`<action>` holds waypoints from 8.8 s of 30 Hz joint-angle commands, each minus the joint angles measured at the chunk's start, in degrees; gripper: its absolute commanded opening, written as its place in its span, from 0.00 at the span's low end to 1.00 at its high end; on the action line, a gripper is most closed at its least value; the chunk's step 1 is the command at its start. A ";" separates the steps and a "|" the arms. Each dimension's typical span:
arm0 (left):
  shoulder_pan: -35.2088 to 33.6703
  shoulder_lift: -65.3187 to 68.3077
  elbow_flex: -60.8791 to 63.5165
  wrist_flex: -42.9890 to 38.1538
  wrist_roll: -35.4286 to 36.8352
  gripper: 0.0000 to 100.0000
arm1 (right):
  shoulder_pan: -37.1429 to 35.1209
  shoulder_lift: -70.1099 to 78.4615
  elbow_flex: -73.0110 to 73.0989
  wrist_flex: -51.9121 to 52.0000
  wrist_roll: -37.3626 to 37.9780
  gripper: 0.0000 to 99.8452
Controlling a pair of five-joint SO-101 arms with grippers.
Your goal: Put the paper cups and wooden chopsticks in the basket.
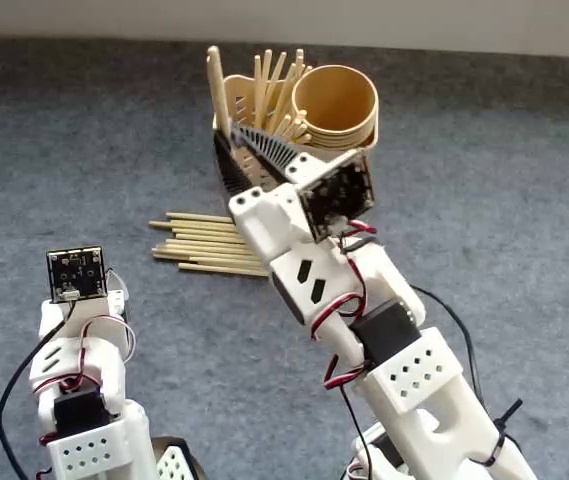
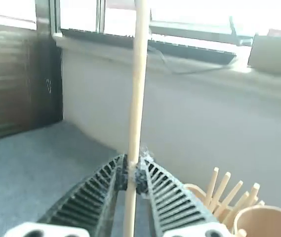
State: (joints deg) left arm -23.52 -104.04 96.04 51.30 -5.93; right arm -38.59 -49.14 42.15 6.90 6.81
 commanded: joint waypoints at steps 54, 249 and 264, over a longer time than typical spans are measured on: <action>-0.22 -0.75 1.10 0.18 0.26 0.14 | 2.68 1.10 -9.54 17.80 -0.70 0.10; -0.13 -0.75 1.10 0.88 0.26 0.14 | 10.68 16.92 -13.85 -23.16 -3.96 0.01; -0.13 -0.75 1.10 0.97 0.26 0.14 | 12.35 29.05 -13.41 -26.77 -4.04 0.01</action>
State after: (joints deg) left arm -23.52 -104.04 96.04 52.00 -5.93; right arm -26.90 -19.87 28.79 -18.42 3.12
